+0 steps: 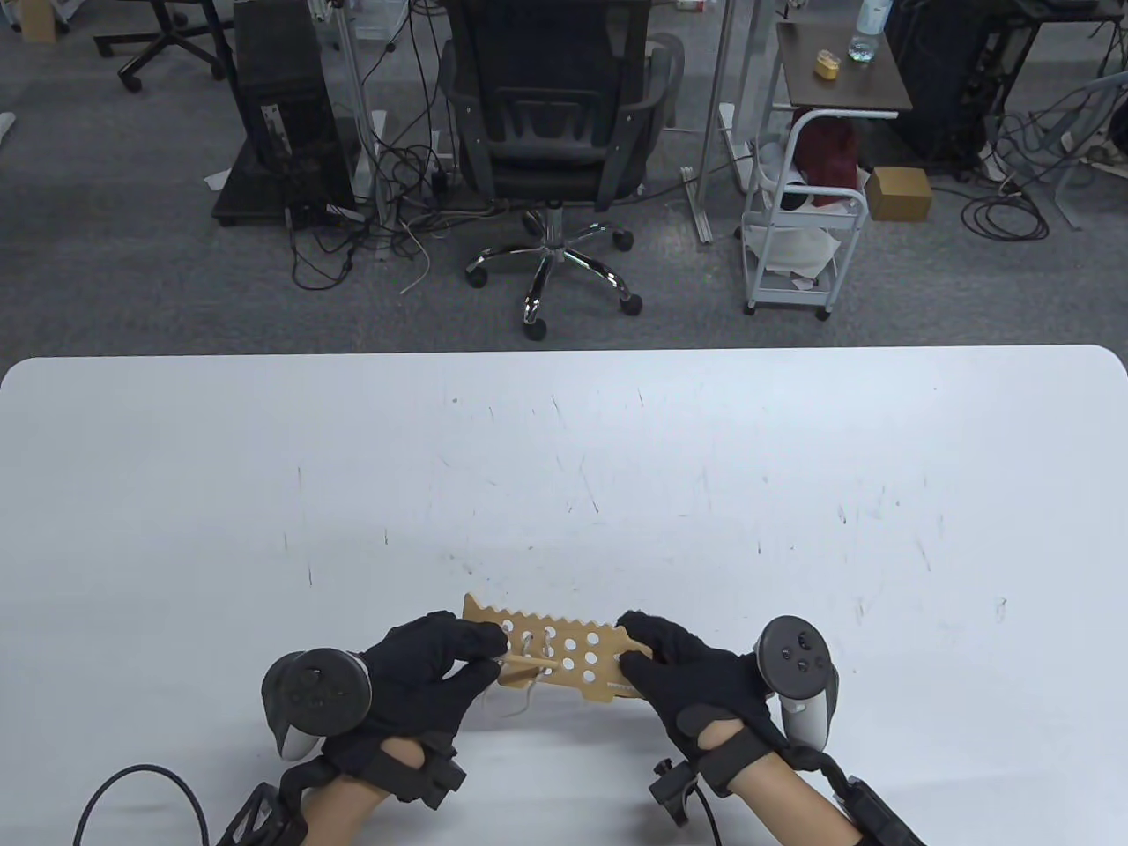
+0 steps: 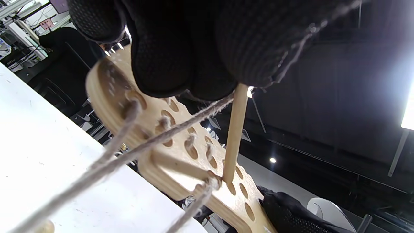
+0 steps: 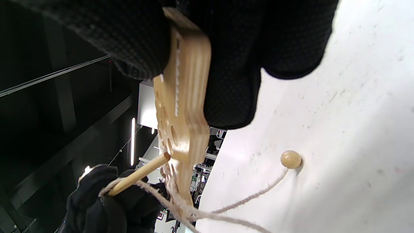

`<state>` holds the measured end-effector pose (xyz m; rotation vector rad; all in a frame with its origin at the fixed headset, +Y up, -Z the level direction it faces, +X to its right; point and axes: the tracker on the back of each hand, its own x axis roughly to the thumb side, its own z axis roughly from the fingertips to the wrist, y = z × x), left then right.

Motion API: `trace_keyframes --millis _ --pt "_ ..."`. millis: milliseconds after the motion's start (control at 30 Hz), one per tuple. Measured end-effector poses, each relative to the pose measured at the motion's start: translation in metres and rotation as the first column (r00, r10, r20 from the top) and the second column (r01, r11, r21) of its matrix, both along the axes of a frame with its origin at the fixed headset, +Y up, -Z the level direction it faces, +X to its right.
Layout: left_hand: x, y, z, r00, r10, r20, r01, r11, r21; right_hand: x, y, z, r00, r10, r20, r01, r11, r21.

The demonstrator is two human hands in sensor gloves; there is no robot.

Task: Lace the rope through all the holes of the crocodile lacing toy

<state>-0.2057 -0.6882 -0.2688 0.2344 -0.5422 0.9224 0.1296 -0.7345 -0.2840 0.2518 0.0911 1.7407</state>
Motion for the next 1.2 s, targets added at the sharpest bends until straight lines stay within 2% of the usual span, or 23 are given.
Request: trace_keyframes --millis 200,400,500,633,833,1000,1200 --pt "0.008 0.002 0.006 0.996 -0.084 -0.026 0.086 0.994 0.071 -0.002 -0.001 0.001 1.0 0.007 -0.011 -0.007 1.0 0.0" --pt "0.01 0.005 0.009 0.993 -0.106 -0.042 0.11 0.988 0.107 -0.005 -0.002 0.002 1.0 0.013 -0.016 -0.013 1.0 -0.005" --pt "0.011 0.003 0.009 0.996 -0.092 -0.018 0.093 0.991 0.095 -0.006 -0.003 0.002 1.0 0.016 -0.019 -0.016 1.0 -0.004" --pt "0.013 -0.003 0.006 0.998 -0.055 0.022 0.055 0.998 0.008 -0.008 -0.003 0.003 0.999 -0.012 -0.035 0.012 1.0 -0.004" --pt "0.016 -0.005 0.006 0.992 -0.122 -0.014 0.122 0.992 0.017 -0.011 -0.001 0.005 0.999 0.004 -0.052 -0.003 1.0 0.021" --pt "0.019 -0.009 0.004 0.988 -0.152 -0.007 0.152 0.988 -0.015 -0.017 0.002 0.008 0.995 0.06 -0.078 -0.053 0.995 0.084" --pt "0.023 -0.014 0.002 0.981 -0.195 0.008 0.195 0.979 -0.057 -0.02 0.003 0.009 0.993 0.069 -0.093 -0.059 0.993 0.105"
